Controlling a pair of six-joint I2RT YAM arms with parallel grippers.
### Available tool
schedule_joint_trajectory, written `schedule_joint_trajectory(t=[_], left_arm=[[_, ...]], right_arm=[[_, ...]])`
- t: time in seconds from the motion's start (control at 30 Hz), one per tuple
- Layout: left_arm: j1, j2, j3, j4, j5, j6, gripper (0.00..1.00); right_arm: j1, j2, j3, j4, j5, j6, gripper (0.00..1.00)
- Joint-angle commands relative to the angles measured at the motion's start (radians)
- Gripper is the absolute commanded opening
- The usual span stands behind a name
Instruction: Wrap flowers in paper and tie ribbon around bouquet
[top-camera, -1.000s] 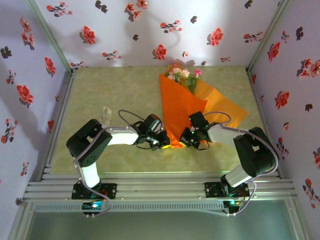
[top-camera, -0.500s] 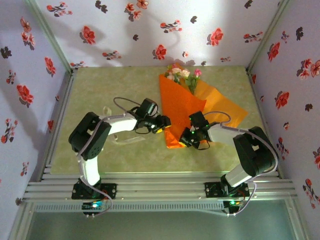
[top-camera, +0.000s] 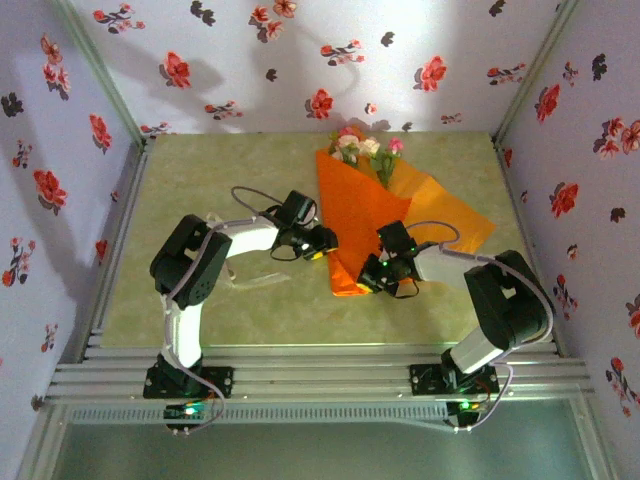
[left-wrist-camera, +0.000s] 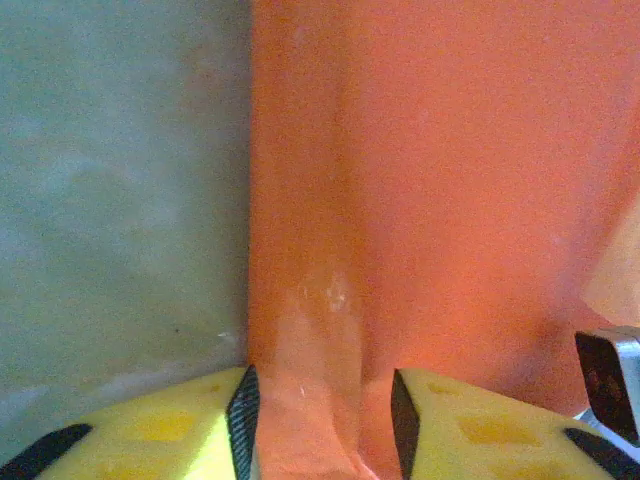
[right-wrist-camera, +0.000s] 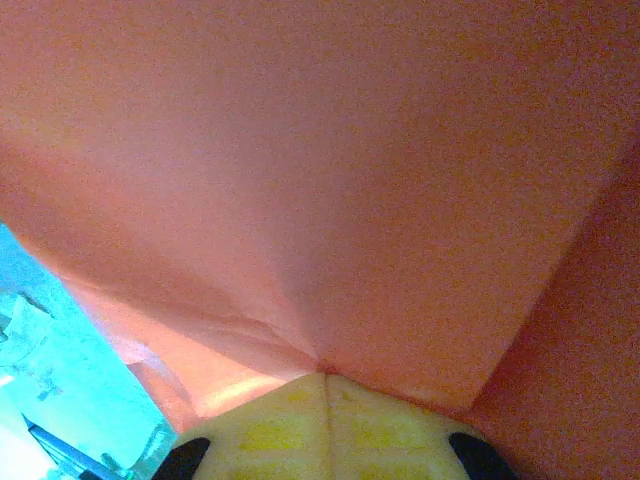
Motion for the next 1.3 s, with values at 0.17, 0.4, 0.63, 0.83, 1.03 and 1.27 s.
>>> schedule_joint_trajectory(t=[0.17,0.4,0.63,0.83,1.03,1.27], left_arm=[[0.012,-0.016,0.089,-0.171,-0.134,0.050,0.59],[0.036,0.048,0.115,-0.047,-0.071,0.038,0.58],[0.055,0.129,0.149,0.111,0.004,0.004,0.48],[0.087,0.149,0.123,0.237,0.015,-0.022,0.16],[0.118,0.159,0.133,0.296,0.034,-0.036,0.08],[0.161,0.224,0.215,0.278,0.041,-0.043,0.34]], right_arm=[[-0.008,0.065,-0.029,-0.133,0.125,-0.039,0.01],[-0.020,0.035,-0.058,-0.112,0.123,-0.033,0.02],[-0.040,0.036,-0.077,-0.090,0.111,-0.028,0.02],[-0.049,0.043,-0.087,-0.075,0.099,-0.024,0.02],[-0.053,0.051,-0.093,-0.072,0.090,-0.031,0.01],[-0.056,0.071,-0.088,-0.065,0.065,-0.045,0.01]])
